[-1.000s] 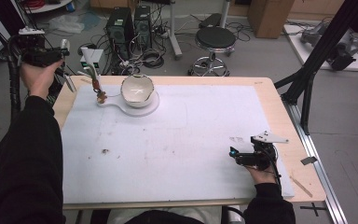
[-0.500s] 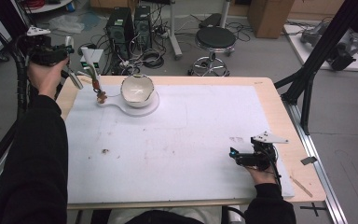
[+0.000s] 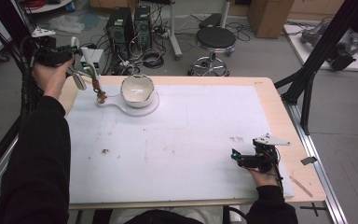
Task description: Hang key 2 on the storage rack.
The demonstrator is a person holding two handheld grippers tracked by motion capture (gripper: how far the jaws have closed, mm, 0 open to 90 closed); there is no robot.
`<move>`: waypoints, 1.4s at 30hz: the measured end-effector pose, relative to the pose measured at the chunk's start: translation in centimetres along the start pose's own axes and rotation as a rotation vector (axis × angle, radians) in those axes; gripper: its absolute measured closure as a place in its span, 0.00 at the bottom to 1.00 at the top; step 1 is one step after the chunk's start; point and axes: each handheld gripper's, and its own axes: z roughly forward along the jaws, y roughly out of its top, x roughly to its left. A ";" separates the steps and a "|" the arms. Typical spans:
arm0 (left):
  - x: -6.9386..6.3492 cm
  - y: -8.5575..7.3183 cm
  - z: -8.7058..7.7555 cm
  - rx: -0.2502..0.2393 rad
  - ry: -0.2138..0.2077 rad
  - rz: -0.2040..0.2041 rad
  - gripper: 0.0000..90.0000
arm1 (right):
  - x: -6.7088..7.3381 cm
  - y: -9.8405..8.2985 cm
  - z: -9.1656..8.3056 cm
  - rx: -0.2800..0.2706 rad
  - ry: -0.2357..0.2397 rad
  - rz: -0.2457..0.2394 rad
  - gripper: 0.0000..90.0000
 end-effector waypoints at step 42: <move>-0.5 -0.6 1.2 -0.005 -0.059 -0.096 0.83 | 0.0 -0.1 0.4 0.017 0.006 -0.017 0.01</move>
